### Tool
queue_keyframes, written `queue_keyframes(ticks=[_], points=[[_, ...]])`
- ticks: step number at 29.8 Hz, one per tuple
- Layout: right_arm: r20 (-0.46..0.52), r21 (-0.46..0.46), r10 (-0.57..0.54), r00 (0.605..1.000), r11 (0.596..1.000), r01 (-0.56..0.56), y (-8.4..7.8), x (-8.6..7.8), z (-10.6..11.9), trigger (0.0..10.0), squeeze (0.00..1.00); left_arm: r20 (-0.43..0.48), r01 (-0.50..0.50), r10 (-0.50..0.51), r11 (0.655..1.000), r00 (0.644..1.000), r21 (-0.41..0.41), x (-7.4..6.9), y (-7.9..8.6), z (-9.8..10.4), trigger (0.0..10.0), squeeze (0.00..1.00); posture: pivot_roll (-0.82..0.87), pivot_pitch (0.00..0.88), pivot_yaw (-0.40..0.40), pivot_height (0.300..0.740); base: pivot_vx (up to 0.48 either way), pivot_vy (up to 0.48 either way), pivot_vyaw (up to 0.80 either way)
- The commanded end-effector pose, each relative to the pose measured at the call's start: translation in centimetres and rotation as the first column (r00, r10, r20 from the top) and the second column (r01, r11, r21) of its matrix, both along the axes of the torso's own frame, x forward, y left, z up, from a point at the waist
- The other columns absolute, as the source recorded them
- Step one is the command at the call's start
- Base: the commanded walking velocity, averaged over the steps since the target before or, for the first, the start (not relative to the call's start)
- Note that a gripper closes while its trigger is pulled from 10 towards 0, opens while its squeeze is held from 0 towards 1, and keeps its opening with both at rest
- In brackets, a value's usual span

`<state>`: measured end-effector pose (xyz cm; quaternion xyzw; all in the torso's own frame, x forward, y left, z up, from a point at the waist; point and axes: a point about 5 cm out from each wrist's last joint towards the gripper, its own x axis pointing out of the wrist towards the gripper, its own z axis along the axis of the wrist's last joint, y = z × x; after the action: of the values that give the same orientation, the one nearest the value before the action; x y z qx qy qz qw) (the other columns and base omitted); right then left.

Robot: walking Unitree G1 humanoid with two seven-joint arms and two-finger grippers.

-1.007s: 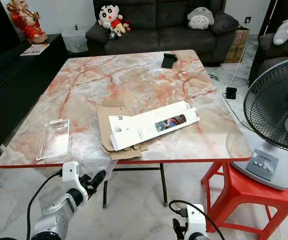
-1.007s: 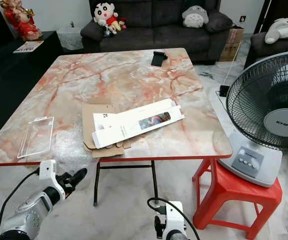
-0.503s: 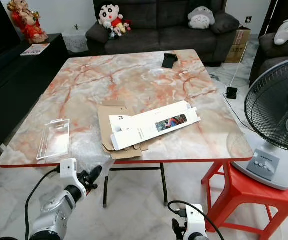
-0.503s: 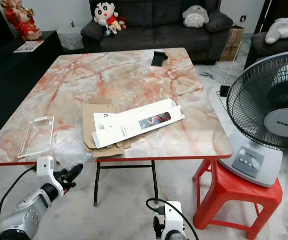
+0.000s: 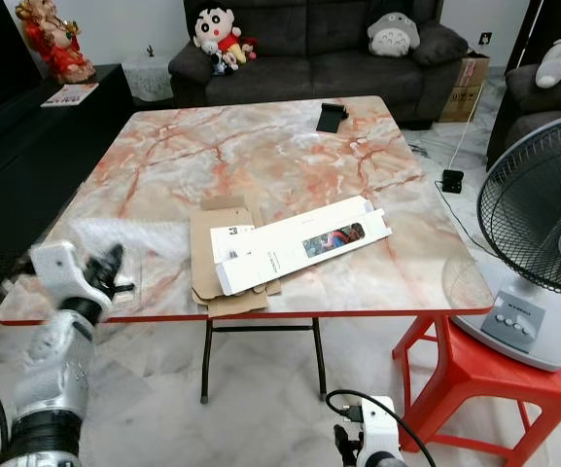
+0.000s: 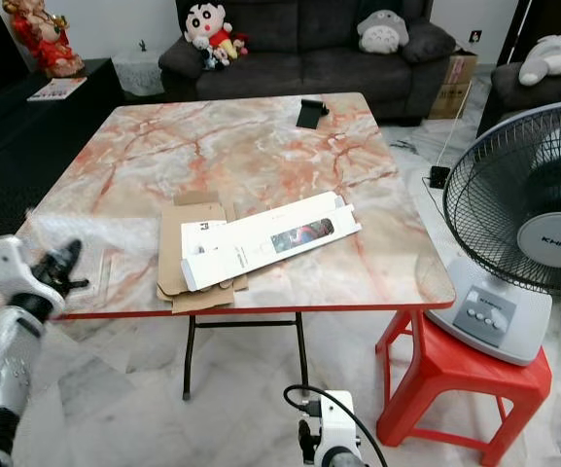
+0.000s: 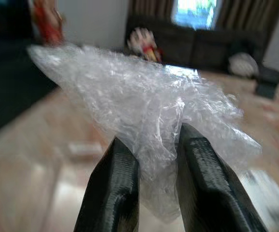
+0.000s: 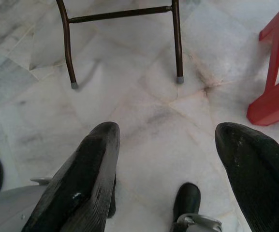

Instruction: Picking trash to rubbish bin

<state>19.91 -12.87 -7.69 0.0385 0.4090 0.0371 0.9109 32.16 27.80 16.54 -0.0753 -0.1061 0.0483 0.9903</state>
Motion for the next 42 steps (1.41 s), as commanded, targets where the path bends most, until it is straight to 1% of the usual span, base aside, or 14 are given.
queue_keyframes(ticks=[1, 3, 5, 8, 9, 11, 14, 15, 16, 18, 26, 28, 33, 42], points=[[0.011, 0.008, 0.011, 1.0, 1.0, -0.011, 0.4, 0.3, 0.2, 10.0, 0.0, 0.097, -0.035, 0.033, 0.999, 0.995, 0.025, 0.1, 0.6, 2.6, 10.0, 0.0, 0.06, 0.0, 0.06, 0.74, 0.0, 0.0, 0.0], [0.012, 0.008, 0.011, 1.0, 1.0, -0.011, 0.4, 0.3, 0.2, 10.0, 0.0, 0.134, -0.012, 0.007, 0.999, 0.991, 0.041, 0.2, 0.2, 3.7, 10.0, 0.0, 0.06, 0.0, 0.058, 0.74, 0.0, 0.0, 0.0], [0.013, 0.007, 0.01, 1.0, 1.0, -0.01, 0.3, 0.4, 0.2, 10.0, 0.0, 0.115, 0.075, -0.095, 0.983, 0.989, 0.166, 0.6, -1.7, 4.2, 10.0, 0.0, 0.06, 0.0, 0.056, 0.74, 0.0, 0.0, 0.0], [0.015, 0.006, 0.01, 1.0, 1.0, -0.01, 0.3, 0.4, 0.2, 10.0, 0.0, 0.044, 0.188, -0.212, 0.931, 0.976, 0.312, 0.5, -4.2, 2.9, 10.0, 0.0, 0.06, 0.0, 0.054, 0.74, 0.0, 0.0, 0.0], [0.016, 0.006, 0.008, 1.0, 1.0, -0.009, 0.3, 0.5, 0.3, 10.0, 0.0, 0.015, 0.237, -0.253, 0.925, 0.967, 0.297, 0.3, -5.3, 1.7, 10.0, 0.0, 0.06, 0.0, 0.053, 0.74, 0.0, 0.0, 0.0], [0.018, 0.006, 0.007, 1.0, 1.0, -0.007, 0.3, 0.5, 0.3, 10.0, 0.0, -0.002, 0.253, -0.262, 0.928, 0.965, 0.273, 0.2, -5.7, 0.8, 10.0, 0.0, 0.06, 0.0, 0.053, 0.74, 0.0, 0.0, 0.0], [0.02, 0.006, 0.004, 1.0, 1.0, -0.004, 0.2, 0.5, 0.3, 10.0, 0.0, -0.069, 0.253, -0.244, 0.929, 0.967, 0.271, -0.2, -5.9, -1.6, 10.0, 0.0, 0.06, 0.0, 0.053, 0.74, 0.0, 0.0, 0.0], [0.024, 0.007, 0.0, 1.0, 1.0, 0.0, 0.2, 0.6, 0.3, 10.0, 0.0, -0.129, 0.251, -0.224, 0.932, 0.966, 0.26, -0.9, -5.9, -3.6, 10.0, 0.0, 0.05, 0.0, 0.053, 0.74, 0.0, 0.0, 0.0], [0.024, 0.007, 0.0, 1.0, 1.0, 0.0, 0.2, 0.6, 0.3, 10.0, 0.0, -0.129, 0.251, -0.224, 0.932, 0.966, 0.26, -0.9, -5.9, -3.6, 10.0, 0.0, 0.05, 0.0, 0.053, 0.74, 0.0, 0.0, 0.0], [0.029, 0.008, -0.006, 1.0, 1.0, 0.006, 0.1, 0.6, 0.4, 10.0, 0.0, -0.175, 0.206, -0.167, 0.95, 0.97, 0.237, -1.7, -5.1, -5.5, 10.0, 0.0, 0.05, 0.0, 0.053, 0.74, 0.0, 0.0, 0.0], [0.029, 0.008, -0.007, 1.0, 1.0, 0.007, 0.0, 0.6, 0.3, 10.0, 0.0, -0.202, 0.174, -0.127, 0.957, 0.971, 0.232, -2.4, -4.4, -6.6, 10.0, 0.0, 0.05, 0.0, 0.052, 0.74, 0.0, 0.0, 0.0], [0.031, 0.012, -0.006, 1.0, 1.0, 0.005, 0.2, 0.5, 0.3, 10.0, 0.0, -0.229, 0.147, -0.103, 0.972, 0.968, 0.185, -2.9, -4.0, -7.8, 10.0, 0.0, 0.06, 0.0, 0.055, 0.74, 0.0, 0.0, 0.0], [0.038, 0.018, -0.015, 0.999, 1.0, 0.014, 0.3, 0.6, 0.4, 10.0, 0.0, -0.277, 0.125, -0.076, 0.979, 0.958, 0.163, -3.7, -3.8, -9.5, 10.0, 0.0, 0.05, 0.0, 0.057, 0.74, 0.0, 0.0, 0.0], [0.038, 0.016, -0.014, 0.999, 1.0, 0.013, 0.1, 0.5, 0.4, 10.0, 0.0, -0.266, 0.121, -0.075, 0.979, 0.961, 0.163, -3.6, -3.7, -9.5, 10.0, 0.0, 0.05, 0.0, 0.055, 0.74, 0.0, 0.0, 0.0]])
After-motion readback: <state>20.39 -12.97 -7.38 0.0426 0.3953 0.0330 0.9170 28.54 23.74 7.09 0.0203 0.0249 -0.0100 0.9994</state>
